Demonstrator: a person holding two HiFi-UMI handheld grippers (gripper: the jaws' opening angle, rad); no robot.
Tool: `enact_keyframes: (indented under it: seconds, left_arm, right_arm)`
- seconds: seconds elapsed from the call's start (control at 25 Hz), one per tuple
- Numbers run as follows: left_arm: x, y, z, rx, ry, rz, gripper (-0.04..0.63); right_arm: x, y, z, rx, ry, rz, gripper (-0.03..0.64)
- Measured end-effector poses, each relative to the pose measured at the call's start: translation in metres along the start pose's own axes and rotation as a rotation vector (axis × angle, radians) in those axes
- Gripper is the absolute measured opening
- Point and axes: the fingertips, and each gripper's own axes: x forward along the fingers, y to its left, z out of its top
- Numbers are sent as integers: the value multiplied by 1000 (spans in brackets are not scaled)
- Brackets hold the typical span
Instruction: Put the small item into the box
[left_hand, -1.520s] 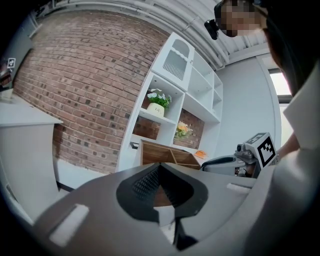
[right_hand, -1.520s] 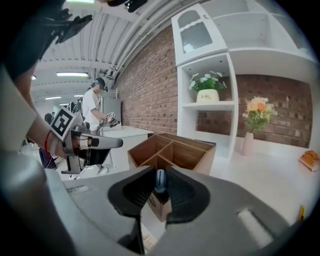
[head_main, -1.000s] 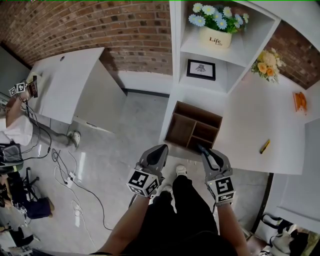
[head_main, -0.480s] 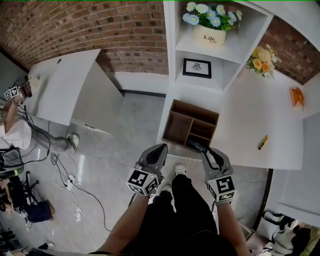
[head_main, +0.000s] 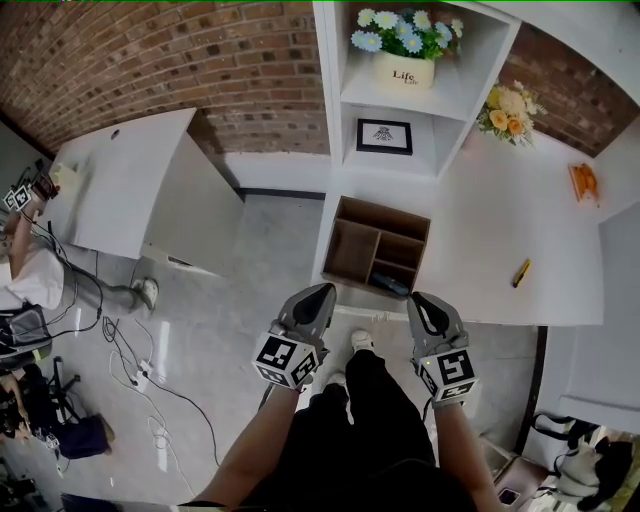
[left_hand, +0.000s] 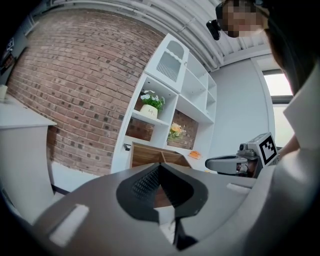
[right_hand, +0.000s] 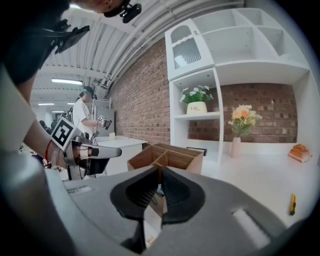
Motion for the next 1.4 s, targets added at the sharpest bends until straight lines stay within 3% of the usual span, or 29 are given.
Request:
enact_keyframes:
  seconds: [0.68, 1.4]
  left_arm:
    - [-15, -5, 44, 36, -75, -43, 2]
    - [-38, -32, 71, 43, -145, -108, 2]
  right_arm:
    - [-55, -4, 39, 58, -125, -142, 3]
    - [-95, 16, 67, 48, -219, -222, 3]
